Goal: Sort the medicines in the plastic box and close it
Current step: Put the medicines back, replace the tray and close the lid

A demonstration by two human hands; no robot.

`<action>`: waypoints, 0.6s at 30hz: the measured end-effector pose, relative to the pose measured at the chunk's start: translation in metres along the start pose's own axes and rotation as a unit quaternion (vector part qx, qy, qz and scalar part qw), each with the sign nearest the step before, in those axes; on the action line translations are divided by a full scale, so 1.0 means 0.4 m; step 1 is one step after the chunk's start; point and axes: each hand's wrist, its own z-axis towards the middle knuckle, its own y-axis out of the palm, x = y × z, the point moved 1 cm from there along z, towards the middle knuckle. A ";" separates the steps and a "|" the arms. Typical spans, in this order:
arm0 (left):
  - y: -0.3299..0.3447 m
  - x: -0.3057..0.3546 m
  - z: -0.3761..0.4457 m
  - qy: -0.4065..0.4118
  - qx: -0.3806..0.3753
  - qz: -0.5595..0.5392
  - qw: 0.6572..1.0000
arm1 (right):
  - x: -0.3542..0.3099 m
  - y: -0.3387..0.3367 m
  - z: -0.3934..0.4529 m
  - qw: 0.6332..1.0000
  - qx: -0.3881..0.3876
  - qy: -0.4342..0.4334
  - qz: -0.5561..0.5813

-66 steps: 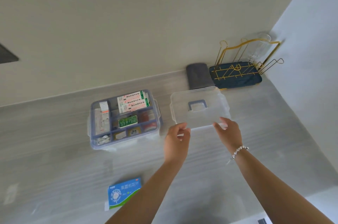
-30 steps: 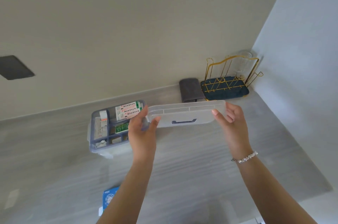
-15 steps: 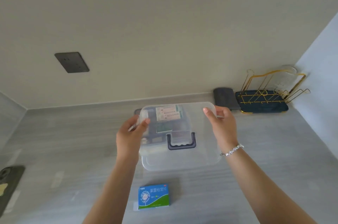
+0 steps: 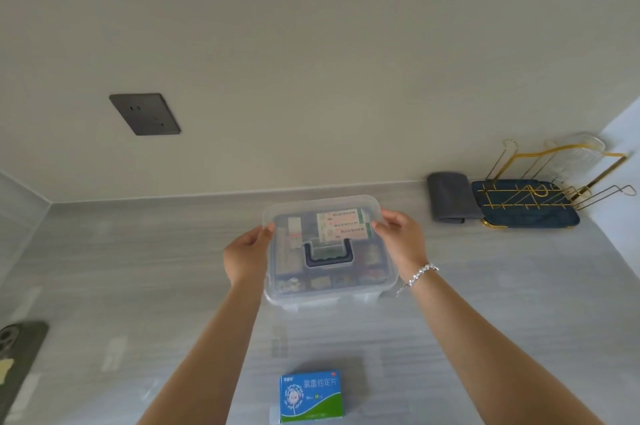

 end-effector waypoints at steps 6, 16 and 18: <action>0.043 -0.029 0.024 0.052 0.002 0.059 0.997 | 0.048 0.005 0.001 1.000 0.002 -0.001 -0.014; 0.032 -0.072 0.043 0.044 -0.035 0.059 0.997 | 0.052 0.008 -0.010 0.998 -0.027 -0.032 -0.044; 0.036 -0.078 0.042 0.046 -0.047 0.058 0.996 | 0.058 0.007 -0.009 0.998 -0.034 -0.022 -0.038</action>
